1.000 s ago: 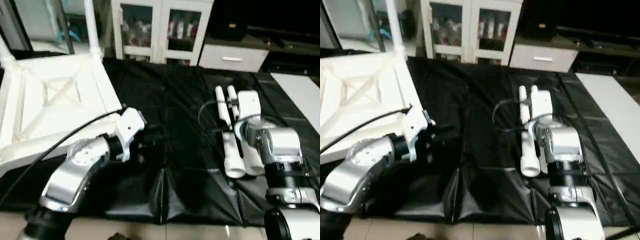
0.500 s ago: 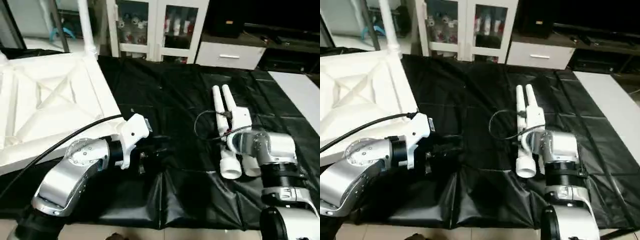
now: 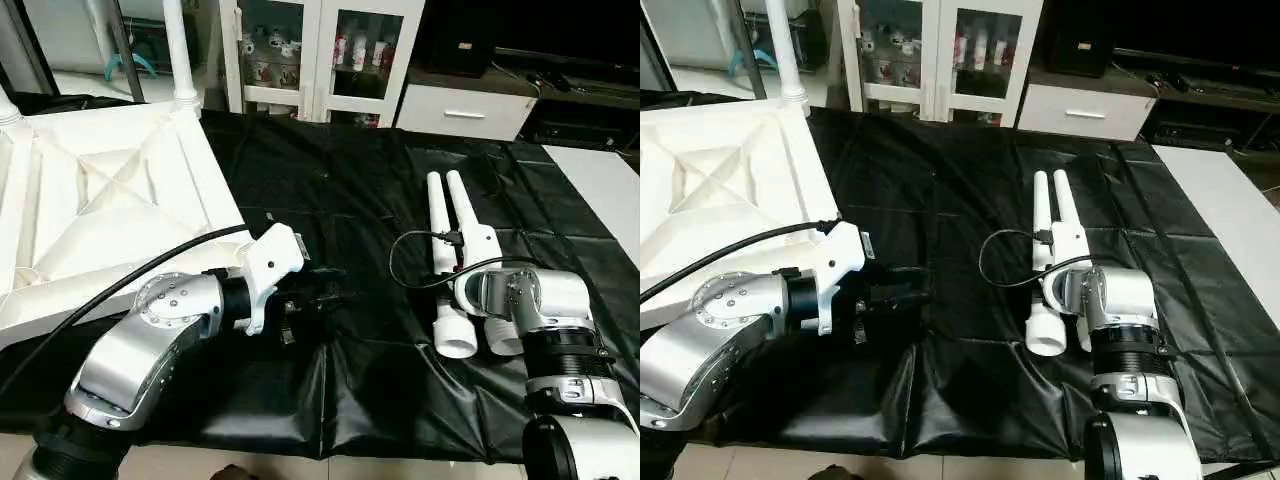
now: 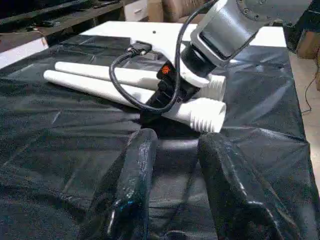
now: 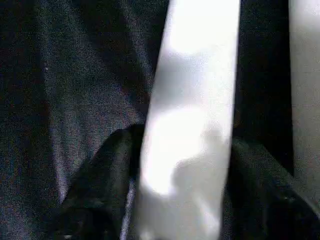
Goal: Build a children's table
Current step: Pick table leg
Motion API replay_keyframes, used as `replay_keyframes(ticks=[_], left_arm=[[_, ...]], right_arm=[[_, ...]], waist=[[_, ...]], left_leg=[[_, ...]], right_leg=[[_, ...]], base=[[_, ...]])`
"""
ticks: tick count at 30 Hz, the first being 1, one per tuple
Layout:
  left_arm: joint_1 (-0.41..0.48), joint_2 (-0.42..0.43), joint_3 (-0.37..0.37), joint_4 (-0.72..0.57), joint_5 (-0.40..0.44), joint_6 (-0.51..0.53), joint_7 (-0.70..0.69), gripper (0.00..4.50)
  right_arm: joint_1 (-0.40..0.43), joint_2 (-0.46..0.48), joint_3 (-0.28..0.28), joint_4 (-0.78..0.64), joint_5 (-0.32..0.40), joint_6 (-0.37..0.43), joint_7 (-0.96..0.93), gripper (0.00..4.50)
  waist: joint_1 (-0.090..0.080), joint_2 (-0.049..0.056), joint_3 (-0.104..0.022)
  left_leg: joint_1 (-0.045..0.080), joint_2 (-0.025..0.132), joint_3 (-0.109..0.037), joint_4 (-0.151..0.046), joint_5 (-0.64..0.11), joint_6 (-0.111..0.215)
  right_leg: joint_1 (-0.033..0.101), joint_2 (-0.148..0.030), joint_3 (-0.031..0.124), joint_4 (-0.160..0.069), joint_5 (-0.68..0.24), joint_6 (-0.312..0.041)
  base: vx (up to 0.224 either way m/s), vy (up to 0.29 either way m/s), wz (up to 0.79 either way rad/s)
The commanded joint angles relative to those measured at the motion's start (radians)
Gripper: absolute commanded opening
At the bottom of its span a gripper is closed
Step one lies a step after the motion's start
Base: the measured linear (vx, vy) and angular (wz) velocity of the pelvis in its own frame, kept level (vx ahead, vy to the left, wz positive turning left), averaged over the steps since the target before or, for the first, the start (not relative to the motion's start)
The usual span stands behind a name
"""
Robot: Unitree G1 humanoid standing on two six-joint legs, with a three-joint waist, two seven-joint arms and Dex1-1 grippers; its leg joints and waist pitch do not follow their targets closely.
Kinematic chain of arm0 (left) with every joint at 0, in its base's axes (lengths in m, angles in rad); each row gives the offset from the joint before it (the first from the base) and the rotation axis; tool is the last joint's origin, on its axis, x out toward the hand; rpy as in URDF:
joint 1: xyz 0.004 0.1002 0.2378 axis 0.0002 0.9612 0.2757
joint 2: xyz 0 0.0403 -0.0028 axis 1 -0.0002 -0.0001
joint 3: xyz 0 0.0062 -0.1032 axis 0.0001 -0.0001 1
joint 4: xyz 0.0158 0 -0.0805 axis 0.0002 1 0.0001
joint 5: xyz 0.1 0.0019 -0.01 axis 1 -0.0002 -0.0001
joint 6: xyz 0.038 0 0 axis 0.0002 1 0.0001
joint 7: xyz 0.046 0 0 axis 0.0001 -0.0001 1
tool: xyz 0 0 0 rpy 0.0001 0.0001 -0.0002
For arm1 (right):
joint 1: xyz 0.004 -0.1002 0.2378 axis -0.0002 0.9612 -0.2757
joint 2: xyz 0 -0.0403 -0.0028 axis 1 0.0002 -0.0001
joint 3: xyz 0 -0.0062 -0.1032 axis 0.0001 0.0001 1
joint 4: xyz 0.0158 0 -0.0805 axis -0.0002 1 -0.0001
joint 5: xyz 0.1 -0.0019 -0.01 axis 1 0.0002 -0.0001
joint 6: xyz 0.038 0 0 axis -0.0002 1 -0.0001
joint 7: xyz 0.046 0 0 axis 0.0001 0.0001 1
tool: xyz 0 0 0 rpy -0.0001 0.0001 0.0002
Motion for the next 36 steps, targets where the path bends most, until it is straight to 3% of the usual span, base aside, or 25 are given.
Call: replay_keyframes(ticks=[1,4,5,6,7,11,13,15,16,18,19,20,21,22,23,26,27,29,30,33,36], left_arm=[[-0.013,0.001,-0.017,-0.005,0.007,0.022,0.008,1.71],[-0.009,-0.01,0.005,0.01,-0.023,0.06,0.018,1.71],[-0.006,-0.014,0.02,0.02,-0.039,0.062,0.017,1.71],[-0.008,-0.017,0.033,0.035,-0.035,0.051,0.028,1.71],[-0.013,-0.021,0.039,0.048,-0.022,0.036,0.042,1.71],[-0.058,-0.068,0.093,0.131,0.01,-0.012,0.137,1.71],[-0.084,-0.092,0.125,0.168,0.021,-0.024,0.193,1.71],[-0.101,-0.107,0.148,0.187,0.024,-0.021,0.233,1.71],[-0.121,-0.124,0.172,0.202,0.025,-0.015,0.274,1.97],[-0.192,-0.221,0.286,0.226,-0.071,0.067,0.393,2.07],[-0.22,-0.273,0.338,0.236,-0.126,0.117,0.448,2.17],[-0.244,-0.319,0.384,0.245,-0.176,0.163,0.497,2.17],[-0.27,-0.36,0.418,0.261,-0.226,0.203,0.531,2.31],[-0.27,-0.36,0.418,0.261,-0.226,0.203,0.531,2.42],[-0.306,-0.407,0.448,0.292,-0.296,0.249,0.552,2.42],[-0.371,-0.459,0.504,0.364,-0.395,0.277,0.585,2.62],[-0.4,-0.476,0.537,0.398,-0.425,0.279,0.608,2.86],[-0.443,-0.493,0.592,0.439,-0.445,0.285,0.641,2.96],[-0.445,-0.494,0.595,0.441,-0.445,0.285,0.643,3.02],[-0.487,-0.514,0.66,0.451,-0.498,0.295,0.673,3.34],[-0.492,-0.519,0.663,0.436,-0.533,0.301,0.68,3.39]], right_arm=[[0.01,-0.006,-0.025,0.015,0.012,0.007,-0.005,2.36],[0.008,0.004,-0.058,0.019,0.028,0.001,-0.015,2.06],[0.009,0.009,-0.068,0.021,0.032,-0.004,-0.021,1.96],[0.013,0.014,-0.076,0.012,0.035,-0.003,-0.026,1.96],[0.018,0.017,-0.078,-0.004,0.039,-0.004,-0.026,1.88],[0.028,0.027,-0.097,-0.085,0.064,-0.015,-0.013,1.83],[0.028,0.03,-0.11,-0.123,0.083,-0.026,0.001,1.83],[0.027,0.029,-0.114,-0.147,0.096,-0.03,0.016,1.83],[0.028,0.027,-0.113,-0.175,0.111,-0.042,0.036,1.83],[0.036,0.016,-0.061,-0.306,0.154,-0.129,0.145,1.83],[0.043,0.008,-0.026,-0.362,0.153,-0.178,0.183,1.82],[0.049,0.001,0.005,-0.41,0.15,-0.222,0.215,1.82],[0.059,-0.011,0.049,-0.467,0.135,-0.262,0.239,1.82],[0.059,-0.011,0.049,-0.467,0.135,-0.262,0.239,1.82],[0.079,-0.056,0.16,-0.543,0.07,-0.35,0.281,1.82],[0.099,-0.084,0.279,-0.599,-0.003,-0.466,0.321,1.82],[0.104,-0.071,0.292,-0.614,-0.005,-0.494,0.328,1.82],[0.107,-0.049,0.309,-0.642,-0.001,-0.512,0.333,1.82],[0.107,-0.048,0.311,-0.644,-0.001,-0.512,0.333,1.82],[0.127,-0.043,0.356,-0.683,-0.006,-0.534,0.35,1.81],[0.14,-0.052,0.387,-0.686,-0.011,-0.552,0.355,1.81]], waist=[[-0.002,0.007,-0.06],[-0.001,0.006,-0.06],[0.0,0.025,-0.06],[-0.003,0.027,-0.059],[-0.004,0.02,-0.059],[-0.003,0.016,-0.061],[-0.003,0.008,-0.062],[-0.001,0.01,-0.064],[-0.001,0.008,-0.063],[0.002,0.009,-0.067],[0.003,0.014,-0.067],[0.005,0.009,-0.069],[0.01,0.011,-0.07],[0.01,0.008,-0.068],[0.01,0.008,-0.065],[0.014,0.006,-0.064],[0.011,0.003,-0.064],[0.012,0.009,-0.065],[0.012,0.005,-0.064],[0.013,0.008,-0.064],[0.014,0.007,-0.066]], left_leg=[[0.032,0.039,-0.006,-0.079,-0.226,-0.105],[0.032,0.037,-0.005,-0.078,-0.224,-0.104],[0.034,0.037,-0.007,-0.077,-0.225,-0.109],[0.033,0.035,-0.007,-0.077,-0.238,-0.116],[0.033,0.036,-0.007,-0.079,-0.252,-0.118],[0.034,0.038,-0.008,-0.08,-0.252,-0.109],[0.034,0.039,-0.009,-0.08,-0.241,-0.105],[0.033,0.04,-0.009,-0.078,-0.221,-0.097],[0.029,0.04,-0.009,-0.078,-0.205,-0.093],[0.031,0.041,-0.008,-0.073,-0.18,-0.081],[0.028,0.042,-0.004,-0.069,-0.175,-0.083],[0.031,0.044,-0.006,-0.065,-0.171,-0.08],[0.026,0.042,-0.007,-0.063,-0.13,-0.057],[0.023,0.039,-0.007,-0.063,-0.119,-0.045],[0.023,0.04,-0.006,-0.065,-0.118,-0.03],[0.024,0.037,-0.004,-0.062,-0.116,-0.033],[0.023,0.035,-0.005,-0.062,-0.131,-0.029],[0.024,0.036,-0.009,-0.063,-0.151,-0.025],[0.025,0.038,-0.011,-0.066,-0.159,-0.025],[0.025,0.04,-0.012,-0.065,-0.148,-0.017],[0.025,0.04,-0.011,-0.063,-0.125,-0.012]], right_leg=[[0.018,-0.06,0.029,-0.082,-0.151,-0.145],[0.019,-0.06,0.03,-0.081,-0.149,-0.147],[0.017,-0.06,0.03,-0.079,-0.145,-0.149],[0.016,-0.058,0.03,-0.081,-0.144,-0.15],[0.019,-0.057,0.029,-0.083,-0.15,-0.149],[0.02,-0.058,0.03,-0.086,-0.157,-0.14],[0.023,-0.06,0.03,-0.086,-0.149,-0.141],[0.024,-0.061,0.029,-0.082,-0.122,-0.145],[0.027,-0.061,0.029,-0.08,-0.103,-0.146],[0.029,-0.063,0.029,-0.079,-0.063,-0.152],[0.032,-0.062,0.029,-0.074,-0.016,-0.171],[0.034,-0.064,0.028,-0.072,0.013,-0.188],[0.039,-0.067,0.028,-0.067,0.064,-0.204],[0.038,-0.064,0.028,-0.07,0.07,-0.204],[0.038,-0.063,0.027,-0.072,0.042,-0.201],[0.039,-0.061,0.029,-0.077,0.027,-0.197],[0.039,-0.061,0.029,-0.081,0.01,-0.197],[0.038,-0.062,0.029,-0.082,-0.002,-0.201],[0.039,-0.061,0.027,-0.082,-0.012,-0.198],[0.04,-0.06,0.027,-0.078,0.021,-0.193],[0.041,-0.06,0.026,-0.075,0.063,-0.204]], base=[[0.0,0.0,0.0],[0.0,0.0,0.0],[0.0,0.0,0.0],[0.0,0.0,0.0],[0.0,0.0,0.0],[0.0,0.0,0.0],[0.0,0.0,0.0],[0.0,0.0,0.0],[0.0,0.0,0.0],[0.0,0.0,0.0],[0.0,0.0,0.0],[0.0,0.0,0.0],[0.0,0.0,0.0],[0.0,0.0,0.0],[0.0,0.0,0.0],[0.0,0.0,0.0],[0.0,0.0,0.0],[0.0,0.0,0.0],[0.0,0.0,0.0],[0.0,0.0,0.0],[0.0,0.0,0.0]])
